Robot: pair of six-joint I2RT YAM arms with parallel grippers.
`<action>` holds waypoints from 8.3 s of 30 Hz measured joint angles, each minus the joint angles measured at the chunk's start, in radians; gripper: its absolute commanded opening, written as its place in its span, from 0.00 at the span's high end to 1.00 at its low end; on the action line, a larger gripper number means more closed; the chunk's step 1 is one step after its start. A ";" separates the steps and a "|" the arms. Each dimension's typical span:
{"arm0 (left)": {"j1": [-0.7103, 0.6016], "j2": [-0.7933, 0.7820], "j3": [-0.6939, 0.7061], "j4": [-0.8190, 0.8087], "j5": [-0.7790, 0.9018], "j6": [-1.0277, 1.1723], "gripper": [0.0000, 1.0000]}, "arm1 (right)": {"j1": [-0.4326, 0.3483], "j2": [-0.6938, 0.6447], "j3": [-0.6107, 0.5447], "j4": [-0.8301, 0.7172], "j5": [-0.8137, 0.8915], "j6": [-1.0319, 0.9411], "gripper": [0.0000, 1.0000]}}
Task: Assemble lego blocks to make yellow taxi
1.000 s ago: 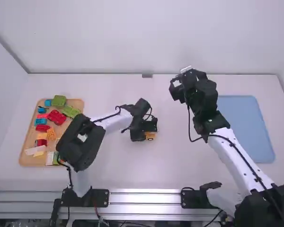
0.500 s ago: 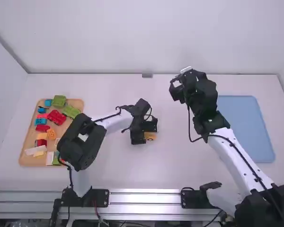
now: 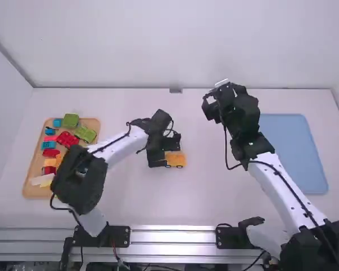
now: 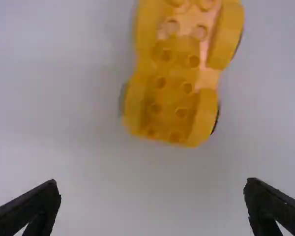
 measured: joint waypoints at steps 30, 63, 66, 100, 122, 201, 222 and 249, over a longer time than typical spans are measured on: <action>0.779 -0.490 0.008 -0.264 -0.200 -1.202 0.01 | 0.000 0.000 0.000 0.006 0.001 -0.005 0.02; 1.438 -0.002 0.154 -0.322 0.060 -1.346 0.01 | 0.000 0.000 0.000 0.026 0.002 -0.005 0.02; 1.438 0.044 0.194 -0.252 0.057 -1.346 0.01 | 0.000 0.000 0.000 0.021 0.001 -0.005 0.02; 1.439 0.058 -0.102 -0.065 -0.096 -1.532 0.40 | 0.000 0.000 0.000 0.016 0.000 -0.005 0.02; 1.362 0.058 -0.173 0.005 -0.130 -1.553 0.43 | 0.000 0.000 0.000 0.016 0.002 -0.005 0.02; 1.360 -0.044 -0.302 0.238 -0.095 -1.503 0.98 | 0.000 0.000 0.000 0.023 -0.021 -0.005 0.02; 0.756 -0.671 -0.324 0.388 0.034 -1.116 0.98 | -0.065 0.292 0.070 0.291 -0.564 0.309 0.02; 0.062 -0.260 -0.331 0.962 0.054 -0.580 0.98 | -0.046 0.649 0.329 0.187 -1.279 0.682 0.11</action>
